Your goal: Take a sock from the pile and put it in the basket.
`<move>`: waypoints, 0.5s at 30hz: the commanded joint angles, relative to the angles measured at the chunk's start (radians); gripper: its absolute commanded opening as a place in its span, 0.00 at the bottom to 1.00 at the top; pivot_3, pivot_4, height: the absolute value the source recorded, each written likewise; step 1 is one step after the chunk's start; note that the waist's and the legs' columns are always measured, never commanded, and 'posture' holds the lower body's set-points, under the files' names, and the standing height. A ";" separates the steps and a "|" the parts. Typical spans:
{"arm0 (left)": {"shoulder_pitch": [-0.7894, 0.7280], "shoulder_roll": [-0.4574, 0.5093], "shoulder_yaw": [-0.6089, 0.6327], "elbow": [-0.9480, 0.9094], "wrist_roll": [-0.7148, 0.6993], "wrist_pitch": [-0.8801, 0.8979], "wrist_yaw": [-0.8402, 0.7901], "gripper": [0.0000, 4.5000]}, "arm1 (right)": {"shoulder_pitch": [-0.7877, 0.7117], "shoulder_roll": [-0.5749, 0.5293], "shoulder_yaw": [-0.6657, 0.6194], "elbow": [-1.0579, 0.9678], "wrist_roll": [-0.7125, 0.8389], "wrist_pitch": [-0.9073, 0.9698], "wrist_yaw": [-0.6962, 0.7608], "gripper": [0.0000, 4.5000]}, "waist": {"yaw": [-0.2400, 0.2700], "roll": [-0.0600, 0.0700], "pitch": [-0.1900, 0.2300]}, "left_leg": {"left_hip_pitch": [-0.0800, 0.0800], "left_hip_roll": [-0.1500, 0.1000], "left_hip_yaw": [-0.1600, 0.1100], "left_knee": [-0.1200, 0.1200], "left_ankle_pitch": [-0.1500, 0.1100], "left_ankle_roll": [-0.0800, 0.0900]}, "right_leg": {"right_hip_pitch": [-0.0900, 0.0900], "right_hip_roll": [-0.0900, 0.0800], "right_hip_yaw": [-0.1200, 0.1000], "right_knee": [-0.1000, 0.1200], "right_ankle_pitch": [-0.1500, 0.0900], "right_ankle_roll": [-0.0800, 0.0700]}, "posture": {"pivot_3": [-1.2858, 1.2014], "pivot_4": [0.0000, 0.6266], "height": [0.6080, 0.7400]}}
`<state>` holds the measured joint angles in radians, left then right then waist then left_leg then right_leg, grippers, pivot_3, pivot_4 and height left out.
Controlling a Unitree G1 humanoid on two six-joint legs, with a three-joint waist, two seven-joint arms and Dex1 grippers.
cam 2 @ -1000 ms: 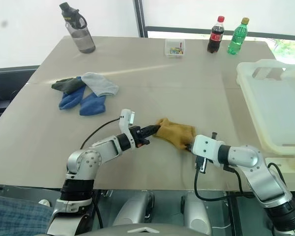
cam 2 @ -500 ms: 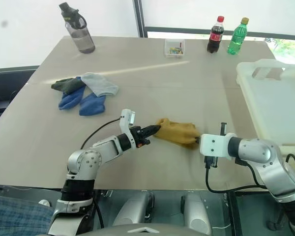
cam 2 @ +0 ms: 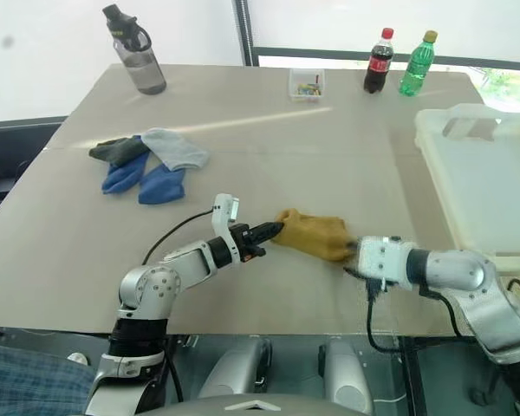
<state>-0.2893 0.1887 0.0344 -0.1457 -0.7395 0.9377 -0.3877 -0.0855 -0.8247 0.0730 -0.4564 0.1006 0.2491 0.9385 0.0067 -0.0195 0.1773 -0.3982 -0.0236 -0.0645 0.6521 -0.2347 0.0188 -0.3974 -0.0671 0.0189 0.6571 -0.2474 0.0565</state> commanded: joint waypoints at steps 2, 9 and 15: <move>0.010 -0.006 -0.002 -0.042 -0.006 -0.003 -0.004 0.00 | -0.107 0.083 -0.018 -0.051 0.075 0.092 -0.068 0.50 | 0.003 0.000 0.000 | 0.000 0.000 -0.001 0.000 0.000 0.000 | 0.000 0.000 -0.001 0.000 0.000 0.000 | 0.52 0.24 1.00; 0.009 -0.004 -0.001 -0.036 -0.004 -0.003 -0.008 0.00 | -0.076 0.116 0.092 0.109 -0.075 0.018 -0.138 0.50 | 0.008 0.000 0.000 | -0.001 -0.003 -0.001 0.000 0.000 0.000 | 0.000 -0.002 -0.002 -0.001 0.000 0.000 | 0.52 0.24 1.00; 0.015 0.004 0.003 -0.039 -0.005 -0.001 -0.010 0.00 | -0.063 0.120 0.134 0.158 -0.128 0.031 -0.149 0.50 | 0.005 0.000 0.000 | 0.000 -0.001 -0.001 0.000 0.000 0.000 | 0.000 -0.001 -0.001 0.000 0.000 0.000 | 0.52 0.24 1.00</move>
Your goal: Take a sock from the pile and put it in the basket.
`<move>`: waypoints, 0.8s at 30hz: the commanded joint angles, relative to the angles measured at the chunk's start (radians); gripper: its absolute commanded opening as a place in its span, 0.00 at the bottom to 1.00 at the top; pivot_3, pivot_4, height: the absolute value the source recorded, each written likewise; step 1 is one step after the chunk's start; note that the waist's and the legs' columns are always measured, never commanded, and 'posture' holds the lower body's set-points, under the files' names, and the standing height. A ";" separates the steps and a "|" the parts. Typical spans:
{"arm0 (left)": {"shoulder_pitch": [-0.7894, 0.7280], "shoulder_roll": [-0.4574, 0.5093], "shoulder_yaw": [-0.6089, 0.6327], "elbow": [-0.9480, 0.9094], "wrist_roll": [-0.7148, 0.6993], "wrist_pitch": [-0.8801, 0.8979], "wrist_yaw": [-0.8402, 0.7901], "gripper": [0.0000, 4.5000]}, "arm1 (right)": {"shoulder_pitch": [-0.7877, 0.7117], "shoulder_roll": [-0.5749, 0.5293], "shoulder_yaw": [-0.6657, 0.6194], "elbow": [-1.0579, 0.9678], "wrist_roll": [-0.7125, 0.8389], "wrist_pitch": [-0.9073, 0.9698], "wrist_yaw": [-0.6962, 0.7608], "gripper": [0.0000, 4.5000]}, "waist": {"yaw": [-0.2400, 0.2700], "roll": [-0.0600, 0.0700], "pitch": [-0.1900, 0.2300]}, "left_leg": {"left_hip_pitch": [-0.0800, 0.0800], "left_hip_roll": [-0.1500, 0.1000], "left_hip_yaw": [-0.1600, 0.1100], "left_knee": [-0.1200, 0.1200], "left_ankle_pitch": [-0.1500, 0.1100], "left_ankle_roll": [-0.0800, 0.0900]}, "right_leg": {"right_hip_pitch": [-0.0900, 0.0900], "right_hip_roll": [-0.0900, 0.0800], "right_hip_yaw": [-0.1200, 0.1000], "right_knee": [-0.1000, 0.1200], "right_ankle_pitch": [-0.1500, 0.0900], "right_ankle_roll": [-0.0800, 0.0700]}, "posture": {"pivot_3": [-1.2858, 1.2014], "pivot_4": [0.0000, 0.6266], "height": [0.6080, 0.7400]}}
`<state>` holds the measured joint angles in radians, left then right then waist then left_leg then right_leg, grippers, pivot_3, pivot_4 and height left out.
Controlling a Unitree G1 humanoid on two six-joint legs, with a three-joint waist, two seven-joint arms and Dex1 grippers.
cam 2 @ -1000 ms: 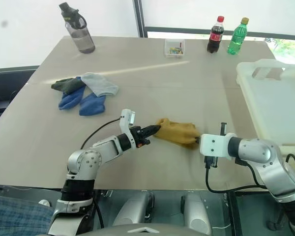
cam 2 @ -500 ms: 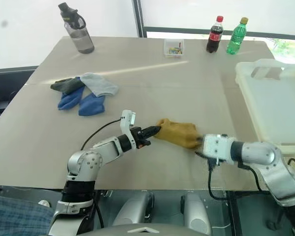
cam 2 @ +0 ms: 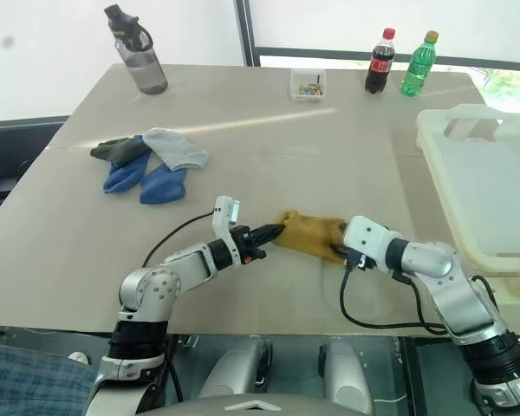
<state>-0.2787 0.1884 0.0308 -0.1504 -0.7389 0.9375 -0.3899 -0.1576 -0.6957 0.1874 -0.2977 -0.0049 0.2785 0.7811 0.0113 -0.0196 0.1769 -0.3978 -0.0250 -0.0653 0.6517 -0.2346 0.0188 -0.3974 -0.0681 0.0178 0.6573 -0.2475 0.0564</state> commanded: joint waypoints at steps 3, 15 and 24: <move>0.007 -0.010 0.031 -0.036 -0.027 -0.006 -0.002 0.00 | 0.016 -0.008 0.038 -0.001 -0.035 0.001 0.014 0.50 | 0.000 0.000 0.000 | 0.000 0.000 0.000 0.000 0.000 0.000 | 0.000 0.000 0.000 0.000 0.000 0.000 | 0.52 0.24 1.00; -0.008 0.087 0.253 0.050 -0.217 0.082 -0.049 0.51 | 0.016 0.004 0.030 -0.007 -0.032 0.025 0.010 0.51 | -0.003 0.000 0.000 | 0.000 0.001 0.000 0.000 0.000 0.000 | 0.000 0.001 0.000 0.000 0.000 0.000 | 0.52 0.24 1.00; -0.054 0.069 0.058 0.130 -0.105 0.107 -0.082 0.51 | 0.003 0.024 0.042 -0.012 -0.039 0.032 0.005 0.51 | 0.001 -0.001 -0.002 | 0.001 0.000 -0.001 0.000 0.000 0.000 | 0.002 0.000 -0.001 0.000 0.000 0.000 | 0.52 0.24 1.00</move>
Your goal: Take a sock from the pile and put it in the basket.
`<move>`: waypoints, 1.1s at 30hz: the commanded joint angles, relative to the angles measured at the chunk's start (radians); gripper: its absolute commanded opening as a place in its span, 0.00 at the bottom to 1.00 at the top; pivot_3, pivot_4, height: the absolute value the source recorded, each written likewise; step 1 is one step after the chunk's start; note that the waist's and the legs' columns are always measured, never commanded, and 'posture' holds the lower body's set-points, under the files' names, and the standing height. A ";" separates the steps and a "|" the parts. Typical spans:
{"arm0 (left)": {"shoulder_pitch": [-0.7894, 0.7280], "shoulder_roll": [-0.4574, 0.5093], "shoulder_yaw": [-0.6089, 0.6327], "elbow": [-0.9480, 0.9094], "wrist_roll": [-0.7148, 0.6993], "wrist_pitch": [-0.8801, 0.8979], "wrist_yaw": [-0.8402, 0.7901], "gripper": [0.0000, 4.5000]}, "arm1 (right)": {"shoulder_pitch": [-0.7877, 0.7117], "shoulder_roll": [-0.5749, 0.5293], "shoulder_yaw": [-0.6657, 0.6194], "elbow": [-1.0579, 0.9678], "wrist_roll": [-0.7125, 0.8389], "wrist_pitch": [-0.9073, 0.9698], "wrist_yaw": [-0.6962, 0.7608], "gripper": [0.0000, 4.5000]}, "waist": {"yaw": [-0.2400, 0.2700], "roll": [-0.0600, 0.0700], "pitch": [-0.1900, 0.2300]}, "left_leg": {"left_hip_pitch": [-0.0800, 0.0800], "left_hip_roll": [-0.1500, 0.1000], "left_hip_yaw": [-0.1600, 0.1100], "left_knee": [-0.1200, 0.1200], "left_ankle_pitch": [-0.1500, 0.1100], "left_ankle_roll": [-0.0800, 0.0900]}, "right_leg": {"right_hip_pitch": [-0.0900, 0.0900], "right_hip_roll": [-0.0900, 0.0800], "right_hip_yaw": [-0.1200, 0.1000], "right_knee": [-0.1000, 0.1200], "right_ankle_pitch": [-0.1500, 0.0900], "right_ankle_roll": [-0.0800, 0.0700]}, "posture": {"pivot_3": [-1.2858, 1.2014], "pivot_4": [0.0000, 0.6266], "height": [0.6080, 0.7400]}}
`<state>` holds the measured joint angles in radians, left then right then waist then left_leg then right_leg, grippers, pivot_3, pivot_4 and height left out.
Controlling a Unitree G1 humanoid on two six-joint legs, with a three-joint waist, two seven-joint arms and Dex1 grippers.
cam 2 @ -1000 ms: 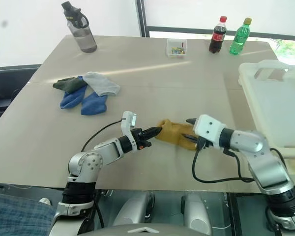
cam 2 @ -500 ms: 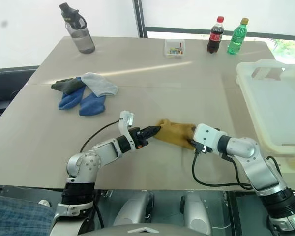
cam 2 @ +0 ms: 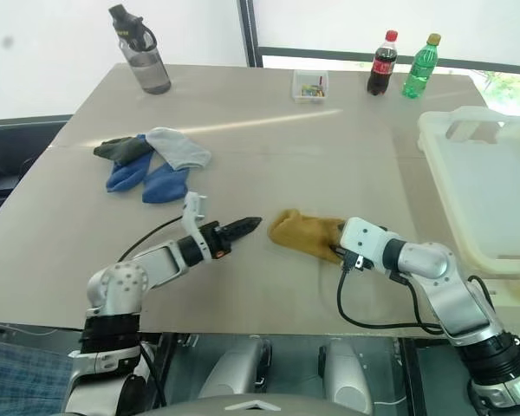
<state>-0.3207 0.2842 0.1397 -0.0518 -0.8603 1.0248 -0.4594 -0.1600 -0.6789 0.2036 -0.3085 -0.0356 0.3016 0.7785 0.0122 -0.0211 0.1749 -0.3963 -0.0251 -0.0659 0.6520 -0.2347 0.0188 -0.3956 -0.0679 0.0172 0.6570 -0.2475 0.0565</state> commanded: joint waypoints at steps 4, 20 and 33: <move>-0.049 -0.041 -0.094 0.054 0.017 0.074 -0.028 0.51 | 0.009 0.010 0.026 -0.006 -0.011 0.010 0.005 0.51 | -0.002 0.000 0.000 | 0.000 0.000 0.000 0.000 0.000 0.000 | 0.000 0.000 0.000 0.000 0.000 0.000 | 0.52 0.24 1.00; -0.143 -0.149 0.073 0.078 -0.191 0.136 -0.091 0.51 | 0.006 0.035 0.030 -0.019 -0.024 0.014 0.002 0.51 | -0.013 -0.001 -0.001 | -0.001 0.001 0.000 0.000 0.000 0.000 | -0.001 0.001 0.000 0.000 0.000 0.000 | 0.52 0.24 1.00; -0.135 -0.176 0.013 0.034 -0.214 0.103 -0.124 0.51 | 0.016 0.038 0.026 -0.029 -0.030 0.017 0.002 0.51 | -0.019 -0.001 -0.001 | -0.001 0.000 0.000 -0.001 0.000 0.000 | -0.001 0.000 0.000 0.000 0.000 0.000 | 0.52 0.24 1.00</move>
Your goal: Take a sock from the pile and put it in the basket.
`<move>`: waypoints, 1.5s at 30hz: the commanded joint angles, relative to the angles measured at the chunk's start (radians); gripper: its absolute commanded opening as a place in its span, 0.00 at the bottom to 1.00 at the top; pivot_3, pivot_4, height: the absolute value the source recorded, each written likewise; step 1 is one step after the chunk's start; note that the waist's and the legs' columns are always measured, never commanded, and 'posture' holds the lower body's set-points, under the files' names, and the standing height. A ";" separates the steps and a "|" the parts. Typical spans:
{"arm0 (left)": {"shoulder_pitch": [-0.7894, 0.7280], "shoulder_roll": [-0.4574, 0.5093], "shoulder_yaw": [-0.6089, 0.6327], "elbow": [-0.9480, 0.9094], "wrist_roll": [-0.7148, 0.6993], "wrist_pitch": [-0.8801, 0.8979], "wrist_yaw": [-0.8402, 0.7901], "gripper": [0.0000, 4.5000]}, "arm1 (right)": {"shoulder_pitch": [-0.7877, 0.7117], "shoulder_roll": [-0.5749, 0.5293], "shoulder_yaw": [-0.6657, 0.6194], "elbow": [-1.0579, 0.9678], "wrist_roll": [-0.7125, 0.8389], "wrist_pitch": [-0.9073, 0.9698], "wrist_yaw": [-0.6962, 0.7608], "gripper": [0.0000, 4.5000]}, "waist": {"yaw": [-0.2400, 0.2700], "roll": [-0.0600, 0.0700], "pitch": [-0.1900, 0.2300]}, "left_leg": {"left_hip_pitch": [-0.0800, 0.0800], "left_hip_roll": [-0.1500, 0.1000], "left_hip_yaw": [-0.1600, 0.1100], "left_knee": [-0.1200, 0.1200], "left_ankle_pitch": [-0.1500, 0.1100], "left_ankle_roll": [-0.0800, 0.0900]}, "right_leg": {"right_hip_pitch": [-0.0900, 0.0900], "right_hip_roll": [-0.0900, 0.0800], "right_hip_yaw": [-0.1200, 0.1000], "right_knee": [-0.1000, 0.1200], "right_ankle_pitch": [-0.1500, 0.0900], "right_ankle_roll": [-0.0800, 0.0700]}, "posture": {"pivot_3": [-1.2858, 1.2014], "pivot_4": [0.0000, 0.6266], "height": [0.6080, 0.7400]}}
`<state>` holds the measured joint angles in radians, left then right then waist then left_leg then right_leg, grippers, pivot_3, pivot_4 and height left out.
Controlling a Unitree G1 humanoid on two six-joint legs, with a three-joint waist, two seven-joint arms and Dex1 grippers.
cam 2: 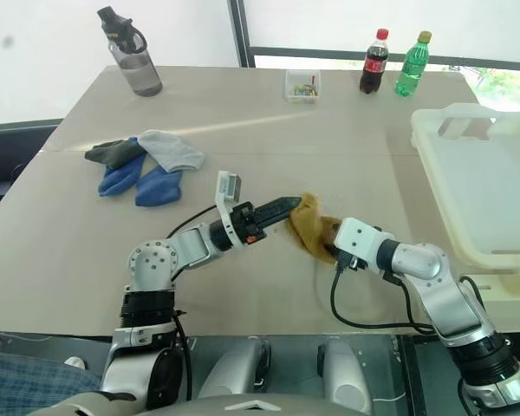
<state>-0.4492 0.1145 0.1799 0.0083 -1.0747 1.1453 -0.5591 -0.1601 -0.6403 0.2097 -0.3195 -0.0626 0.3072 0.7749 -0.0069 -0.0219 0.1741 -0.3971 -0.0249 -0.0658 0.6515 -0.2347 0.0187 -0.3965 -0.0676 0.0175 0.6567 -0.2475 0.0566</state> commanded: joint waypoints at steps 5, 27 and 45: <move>-0.041 -0.016 -0.094 0.005 0.050 -0.048 -0.069 0.51 | 0.008 0.002 0.026 -0.018 -0.008 0.012 0.008 0.51 | 0.000 0.000 0.000 | 0.000 0.000 0.000 0.000 0.000 0.000 | 0.000 0.000 0.000 0.000 0.000 0.000 | 0.52 0.24 1.00; 0.107 0.176 0.095 -0.011 -0.002 0.157 0.172 0.51 | 0.031 -0.001 0.018 -0.033 -0.009 0.024 0.006 0.51 | -0.004 -0.001 0.001 | 0.000 0.000 -0.002 -0.001 0.000 0.000 | 0.000 0.000 -0.001 0.001 0.000 0.000 | 0.52 0.24 1.00; 0.052 0.071 0.027 0.041 0.139 0.163 0.388 0.51 | 0.030 0.013 0.031 -0.053 -0.010 0.040 -0.002 0.51 | 0.009 -0.001 -0.003 | 0.004 -0.001 -0.002 -0.001 0.000 0.000 | 0.004 -0.001 -0.001 0.000 0.000 0.000 | 0.52 0.24 1.00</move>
<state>-0.4110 0.1970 0.2541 -0.0059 -1.0061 1.3174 -0.2195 -0.1391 -0.6299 0.2178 -0.3533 -0.0723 0.3443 0.7677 0.0018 -0.0229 0.1712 -0.3924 -0.0257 -0.0678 0.6508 -0.2345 0.0181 -0.3917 -0.0689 0.0162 0.6566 -0.2477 0.0566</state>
